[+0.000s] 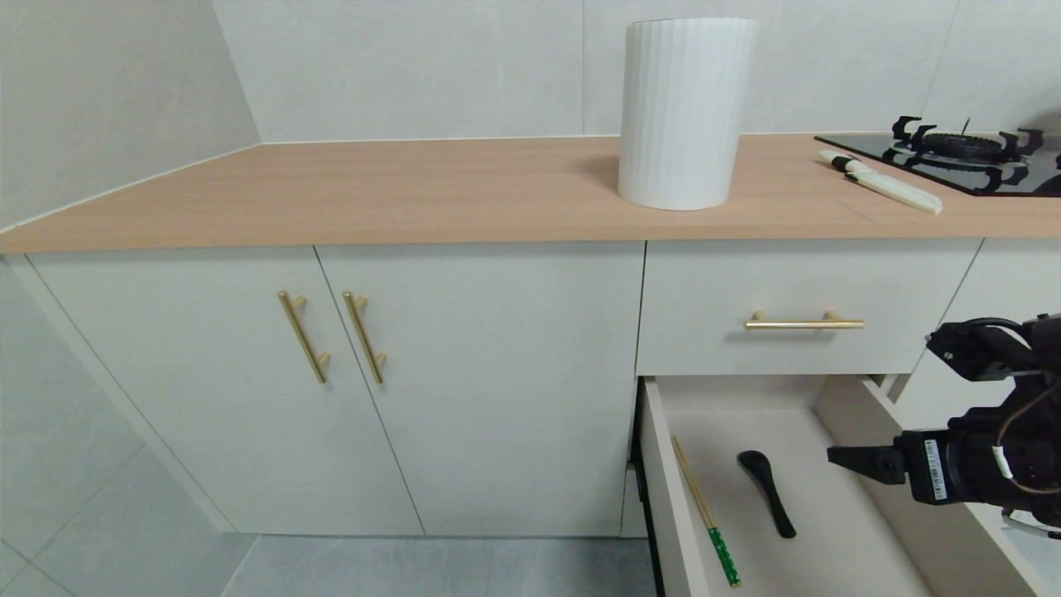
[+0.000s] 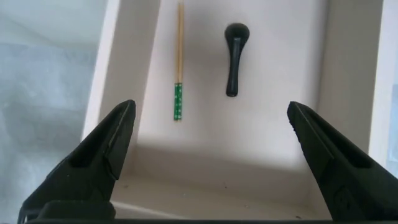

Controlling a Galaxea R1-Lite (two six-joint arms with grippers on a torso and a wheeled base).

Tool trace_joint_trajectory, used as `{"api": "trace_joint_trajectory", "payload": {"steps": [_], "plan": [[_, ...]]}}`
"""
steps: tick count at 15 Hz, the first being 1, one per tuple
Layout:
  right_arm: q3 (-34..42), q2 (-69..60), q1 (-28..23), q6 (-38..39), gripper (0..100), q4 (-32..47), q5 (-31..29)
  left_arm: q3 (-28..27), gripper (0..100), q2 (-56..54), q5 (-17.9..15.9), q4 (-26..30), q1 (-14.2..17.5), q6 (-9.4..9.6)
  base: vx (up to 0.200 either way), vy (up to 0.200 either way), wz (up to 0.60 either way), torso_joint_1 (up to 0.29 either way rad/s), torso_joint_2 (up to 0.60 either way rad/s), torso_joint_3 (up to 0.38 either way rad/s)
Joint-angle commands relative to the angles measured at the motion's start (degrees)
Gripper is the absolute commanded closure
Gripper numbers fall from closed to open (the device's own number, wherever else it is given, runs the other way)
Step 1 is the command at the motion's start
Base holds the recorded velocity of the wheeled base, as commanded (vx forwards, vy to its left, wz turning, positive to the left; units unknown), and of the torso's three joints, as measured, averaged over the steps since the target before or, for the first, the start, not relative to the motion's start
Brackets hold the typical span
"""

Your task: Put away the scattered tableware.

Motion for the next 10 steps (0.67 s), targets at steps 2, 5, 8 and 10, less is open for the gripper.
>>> {"api": "trace_joint_trajectory", "payload": {"steps": [2,5,8,10], "plan": [[-0.34,-1.41,0.3,-1.12,0,1.63,-0.04,0.01,0,0.0,0.1,-0.02,0.02,-0.06,-0.2,0.0,0.0,0.002,0.0,0.005],[-0.52,-1.41,0.3,-2.62,0,4.7,0.05,0.01,0,0.0,0.1,-0.02,0.02,-0.06,-0.2,0.0,0.0,0.007,0.01,0.004],[-1.92,-1.06,0.65,-3.32,0,9.62,0.05,0.01,0,0.0,0.1,-0.02,0.02,-0.15,-0.067,0.0,0.0,-0.001,0.0,0.002],[-4.91,-0.18,1.18,-3.32,0,18.06,0.05,0.01,0,0.0,0.1,-0.02,0.02,-0.15,0.0,0.0,0.0,0.0,0.0,0.0]]}}
